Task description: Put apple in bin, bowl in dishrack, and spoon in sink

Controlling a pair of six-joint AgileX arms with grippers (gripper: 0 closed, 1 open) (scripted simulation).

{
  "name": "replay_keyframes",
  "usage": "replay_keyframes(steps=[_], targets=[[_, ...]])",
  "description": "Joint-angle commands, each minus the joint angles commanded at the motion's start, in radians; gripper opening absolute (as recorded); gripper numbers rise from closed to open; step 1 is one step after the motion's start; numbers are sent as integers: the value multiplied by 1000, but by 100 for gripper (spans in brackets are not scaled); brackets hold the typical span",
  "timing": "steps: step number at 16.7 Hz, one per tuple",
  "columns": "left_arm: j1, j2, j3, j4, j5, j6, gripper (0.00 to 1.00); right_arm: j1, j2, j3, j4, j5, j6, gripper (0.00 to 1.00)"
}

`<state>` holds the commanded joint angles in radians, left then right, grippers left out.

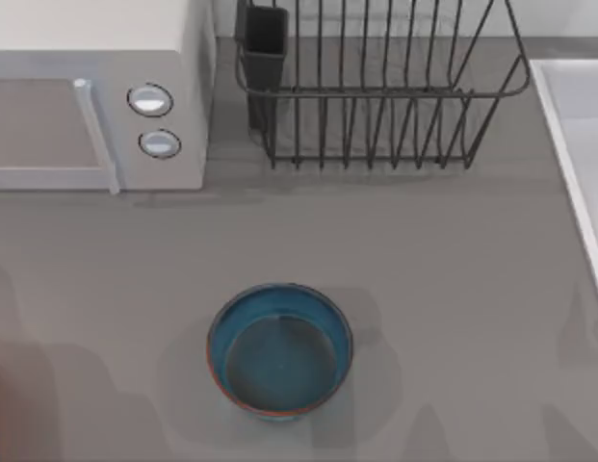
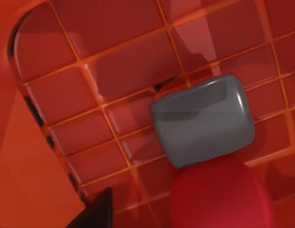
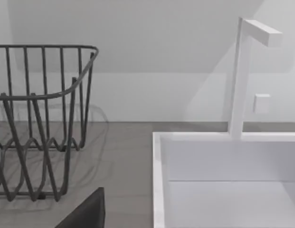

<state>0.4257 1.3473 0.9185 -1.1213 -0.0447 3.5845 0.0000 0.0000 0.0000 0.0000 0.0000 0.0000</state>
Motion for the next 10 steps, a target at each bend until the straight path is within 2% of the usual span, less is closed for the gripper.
replay_keyframes(steps=[5,10], targets=[[-45,-47,-1,43,-8,-114,100,0,0,0,0,0,0,100],[-147,-209,-32,184,-16,-454,100,0,0,0,0,0,0,100]])
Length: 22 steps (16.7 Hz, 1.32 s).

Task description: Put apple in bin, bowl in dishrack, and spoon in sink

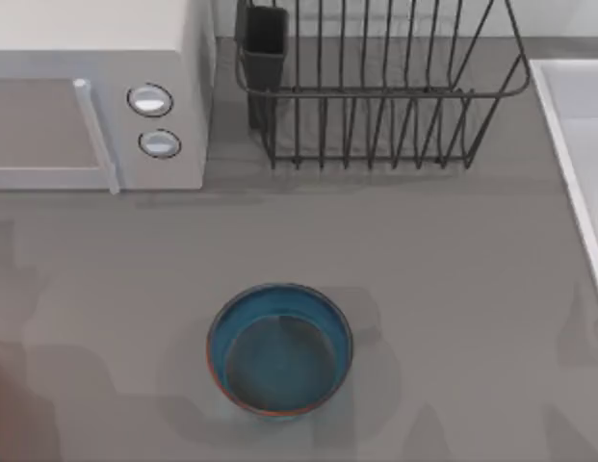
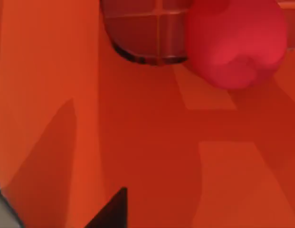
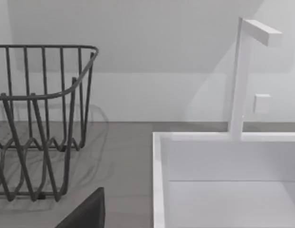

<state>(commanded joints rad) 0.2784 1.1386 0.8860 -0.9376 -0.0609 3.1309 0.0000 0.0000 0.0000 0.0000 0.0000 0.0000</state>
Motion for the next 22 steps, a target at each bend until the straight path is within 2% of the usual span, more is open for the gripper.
replay_keyframes(steps=[5,11,17,22], targets=[[-116,-222,-66,190,-7,-535,100,0,0,0,0,0,0,100],[-229,-525,-224,444,-6,-1296,100,0,0,0,0,0,0,100],[-283,-806,-455,675,8,-2070,100,0,0,0,0,0,0,100],[-290,-988,-658,820,27,-2627,100,0,0,0,0,0,0,100]])
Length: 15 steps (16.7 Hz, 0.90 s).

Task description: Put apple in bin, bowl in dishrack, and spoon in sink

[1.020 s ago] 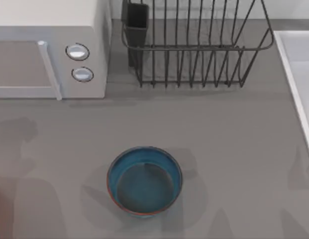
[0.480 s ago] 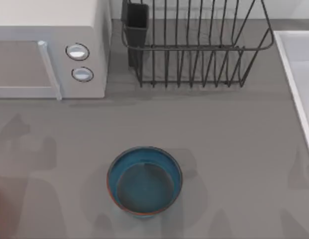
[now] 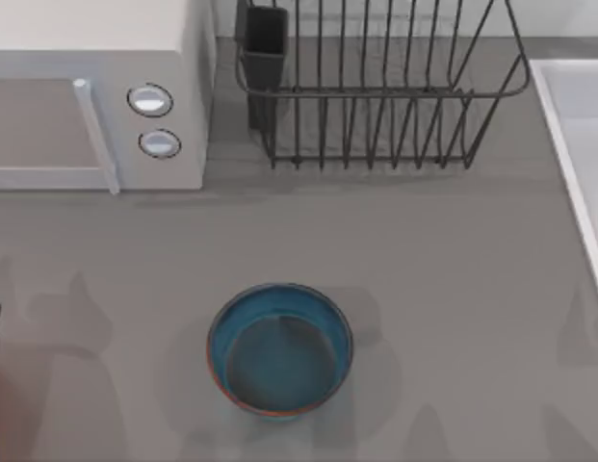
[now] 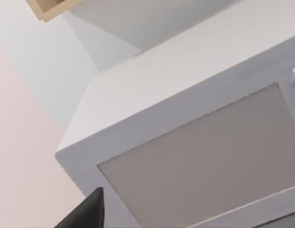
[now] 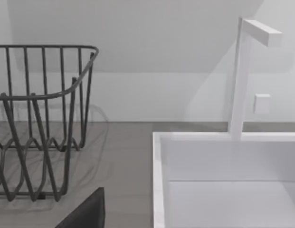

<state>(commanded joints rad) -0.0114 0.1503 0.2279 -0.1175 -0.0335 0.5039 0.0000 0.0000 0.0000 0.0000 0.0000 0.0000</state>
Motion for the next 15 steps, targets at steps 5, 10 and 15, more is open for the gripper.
replay_keyframes(steps=[5,10,15], targets=[[9,-115,-162,91,20,-375,100,0,0,0,0,0,0,100],[11,-150,-228,118,33,-504,100,0,0,0,0,0,0,100],[11,-150,-228,118,33,-504,100,0,0,0,0,0,0,100]])
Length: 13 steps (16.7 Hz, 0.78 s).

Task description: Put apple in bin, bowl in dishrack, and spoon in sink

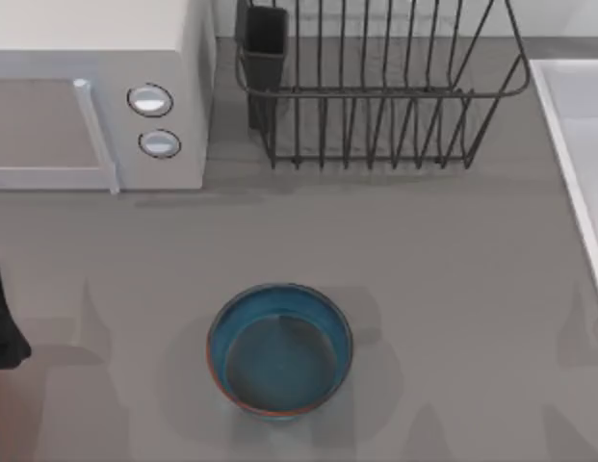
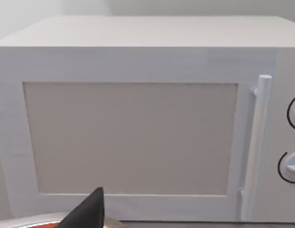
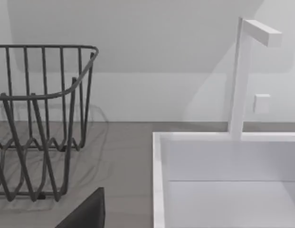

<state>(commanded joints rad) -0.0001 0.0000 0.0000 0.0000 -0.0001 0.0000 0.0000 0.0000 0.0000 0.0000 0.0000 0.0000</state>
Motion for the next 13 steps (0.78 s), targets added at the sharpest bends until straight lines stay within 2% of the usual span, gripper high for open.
replay_keyframes(steps=[3,6,13], targets=[[0,0,0,0,0,0,100,27,30,31,-22,3,22,100],[0,0,0,0,0,0,100,124,156,155,-111,11,103,100],[0,0,0,0,0,0,100,465,787,696,-525,6,415,100]])
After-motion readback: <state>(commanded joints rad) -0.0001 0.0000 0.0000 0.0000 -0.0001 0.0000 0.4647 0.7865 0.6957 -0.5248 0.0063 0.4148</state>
